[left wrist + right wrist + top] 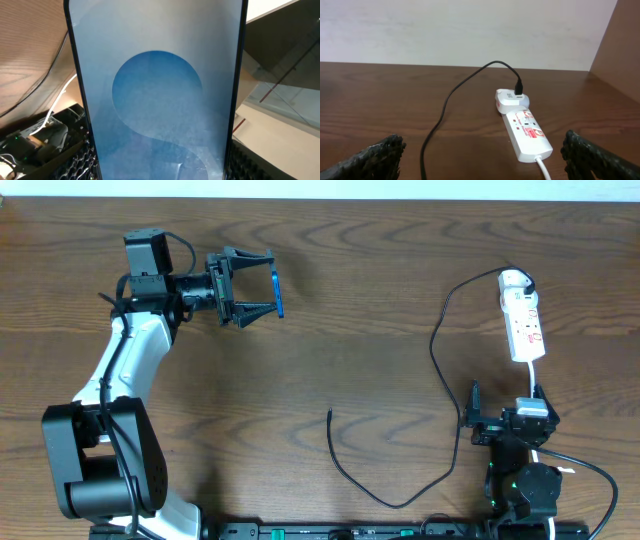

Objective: Plug charger to phone and switch on socket
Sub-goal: 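Hold the phone raised in the left gripper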

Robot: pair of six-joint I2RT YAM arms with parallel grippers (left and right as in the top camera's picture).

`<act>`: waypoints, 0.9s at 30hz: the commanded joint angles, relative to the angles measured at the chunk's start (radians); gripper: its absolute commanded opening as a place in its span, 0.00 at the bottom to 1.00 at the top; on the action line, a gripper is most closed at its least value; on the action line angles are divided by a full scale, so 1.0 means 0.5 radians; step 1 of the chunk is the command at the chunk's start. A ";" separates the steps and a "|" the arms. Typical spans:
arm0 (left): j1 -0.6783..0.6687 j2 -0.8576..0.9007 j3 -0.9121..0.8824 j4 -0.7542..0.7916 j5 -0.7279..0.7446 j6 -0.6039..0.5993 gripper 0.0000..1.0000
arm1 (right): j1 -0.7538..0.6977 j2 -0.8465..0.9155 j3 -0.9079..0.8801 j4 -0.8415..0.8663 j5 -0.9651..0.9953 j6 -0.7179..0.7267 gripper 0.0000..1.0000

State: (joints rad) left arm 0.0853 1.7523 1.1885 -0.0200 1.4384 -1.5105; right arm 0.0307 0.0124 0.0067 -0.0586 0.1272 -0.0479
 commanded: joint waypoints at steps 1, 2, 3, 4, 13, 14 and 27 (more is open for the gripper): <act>0.012 -0.052 0.031 0.014 0.072 0.064 0.07 | 0.017 -0.011 -0.002 -0.006 0.001 -0.003 0.99; 0.012 -0.052 0.031 0.014 0.070 0.072 0.07 | 0.017 -0.011 -0.003 -0.006 0.001 -0.003 0.99; 0.012 -0.052 0.031 0.014 0.071 0.072 0.07 | 0.017 -0.011 -0.003 -0.006 0.001 -0.003 0.99; 0.012 -0.052 0.031 0.014 0.070 0.079 0.08 | 0.017 -0.011 -0.002 -0.006 0.001 -0.003 0.99; 0.012 -0.052 0.031 0.014 0.069 0.102 0.07 | 0.017 -0.011 -0.003 -0.006 0.001 -0.003 0.99; 0.012 -0.052 0.031 0.014 0.069 0.110 0.07 | 0.017 -0.011 -0.003 -0.005 0.001 -0.003 0.99; 0.012 -0.052 0.031 0.014 0.061 0.150 0.07 | 0.017 -0.011 -0.002 -0.006 0.001 -0.003 0.99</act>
State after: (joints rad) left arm 0.0853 1.7523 1.1885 -0.0196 1.4380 -1.4635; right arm 0.0307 0.0128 0.0067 -0.0586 0.1272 -0.0479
